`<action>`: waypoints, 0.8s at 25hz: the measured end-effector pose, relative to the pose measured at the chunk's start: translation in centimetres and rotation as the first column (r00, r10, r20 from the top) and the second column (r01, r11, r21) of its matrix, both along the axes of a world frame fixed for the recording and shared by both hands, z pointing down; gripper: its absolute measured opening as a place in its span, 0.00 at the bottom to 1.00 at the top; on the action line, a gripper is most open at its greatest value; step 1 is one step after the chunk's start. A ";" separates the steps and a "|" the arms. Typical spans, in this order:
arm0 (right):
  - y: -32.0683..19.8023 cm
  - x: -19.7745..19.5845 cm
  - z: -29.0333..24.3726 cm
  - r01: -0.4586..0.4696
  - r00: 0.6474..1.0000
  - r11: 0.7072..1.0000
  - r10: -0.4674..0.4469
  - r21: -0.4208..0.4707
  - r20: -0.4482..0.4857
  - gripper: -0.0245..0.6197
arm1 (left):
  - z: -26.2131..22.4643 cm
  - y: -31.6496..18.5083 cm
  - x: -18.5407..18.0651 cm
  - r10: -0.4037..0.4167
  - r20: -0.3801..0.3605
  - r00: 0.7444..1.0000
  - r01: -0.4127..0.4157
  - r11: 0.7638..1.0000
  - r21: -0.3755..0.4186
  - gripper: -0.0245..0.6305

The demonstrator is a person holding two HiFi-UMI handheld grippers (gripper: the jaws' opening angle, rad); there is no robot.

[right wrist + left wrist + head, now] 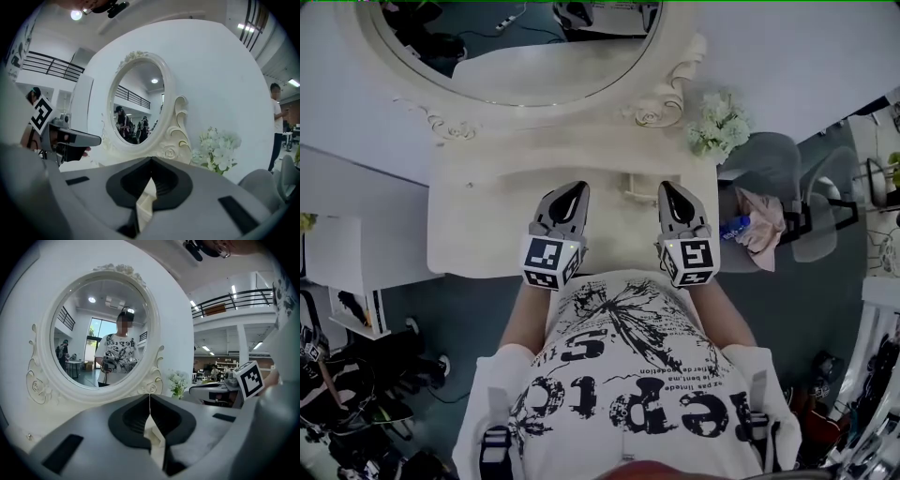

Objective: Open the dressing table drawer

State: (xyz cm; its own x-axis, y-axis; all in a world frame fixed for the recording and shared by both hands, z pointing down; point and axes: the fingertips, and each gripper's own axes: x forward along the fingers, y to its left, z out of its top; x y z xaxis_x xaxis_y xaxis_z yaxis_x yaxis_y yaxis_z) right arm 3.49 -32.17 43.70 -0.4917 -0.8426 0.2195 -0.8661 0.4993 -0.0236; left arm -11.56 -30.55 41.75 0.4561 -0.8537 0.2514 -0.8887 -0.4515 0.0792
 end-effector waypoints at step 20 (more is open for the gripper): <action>0.1 -1.0 0.3 0.018 1.000 0.999 -0.018 -0.026 0.017 0.06 | -0.5 0.3 -0.3 0.016 -0.004 1.000 -0.016 1.000 0.009 0.07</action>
